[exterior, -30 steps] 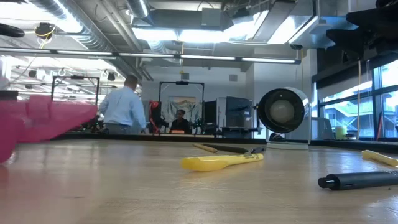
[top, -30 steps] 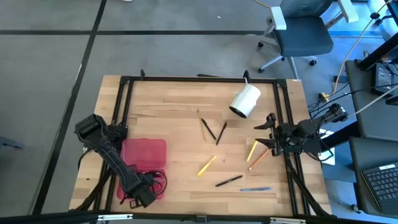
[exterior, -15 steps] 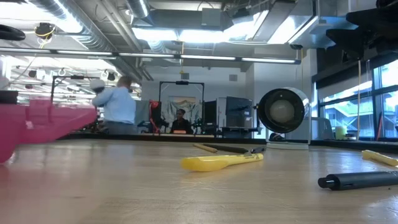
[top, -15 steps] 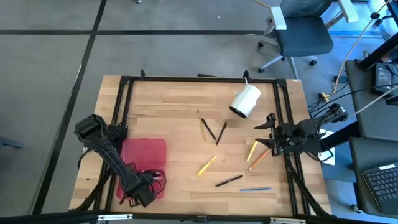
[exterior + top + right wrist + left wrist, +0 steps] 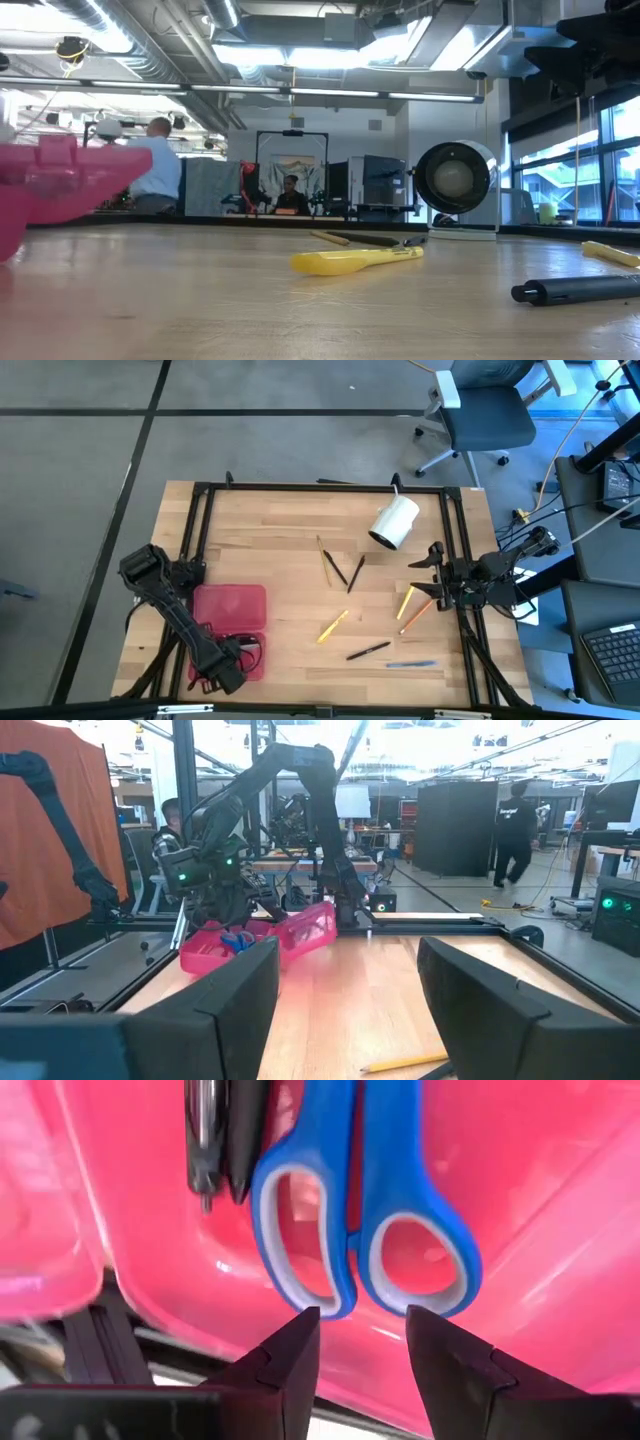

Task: Pick & place school supplies into a supply box
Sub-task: Put the orange pencil into the red supply box

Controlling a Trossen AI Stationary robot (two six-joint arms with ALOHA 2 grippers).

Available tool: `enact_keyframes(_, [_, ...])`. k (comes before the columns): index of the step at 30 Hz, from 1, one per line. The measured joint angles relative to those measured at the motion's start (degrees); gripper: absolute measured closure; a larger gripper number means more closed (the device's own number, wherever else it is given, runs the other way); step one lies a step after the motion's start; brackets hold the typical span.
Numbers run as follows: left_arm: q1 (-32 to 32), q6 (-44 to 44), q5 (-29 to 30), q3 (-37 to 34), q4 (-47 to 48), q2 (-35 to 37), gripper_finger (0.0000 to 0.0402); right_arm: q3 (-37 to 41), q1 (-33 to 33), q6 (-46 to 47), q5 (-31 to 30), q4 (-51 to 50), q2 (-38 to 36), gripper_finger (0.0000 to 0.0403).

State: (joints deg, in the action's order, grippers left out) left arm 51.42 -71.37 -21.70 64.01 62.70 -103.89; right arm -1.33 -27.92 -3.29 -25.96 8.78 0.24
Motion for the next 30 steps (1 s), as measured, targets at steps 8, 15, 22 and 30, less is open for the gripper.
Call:
enact_keyframes(8, [0.33, -2.53, -0.20, 0.00, 1.02, 3.11, 0.0263, 0.00, 0.00, 0.02, 0.00, 0.00, 0.01, 0.0161])
enact_keyframes(15, [0.31, -9.42, 3.69, 0.00, 6.58, 9.94, 0.0263, -0.01, -0.01, 0.02, 0.00, 0.00, 0.01, 0.0161])
enact_keyframes(22, [-2.45, -12.20, 32.40, 0.00, 5.99, 17.88, 0.0263, 0.00, -0.02, -0.37, 0.00, 0.00, -0.01, 0.0161])
enact_keyframes(30, [-14.21, 9.80, 56.29, 0.00, -3.71, 20.56, 0.0263, 0.00, -0.02, -2.92, 0.00, -0.28, -0.01, 0.0161])
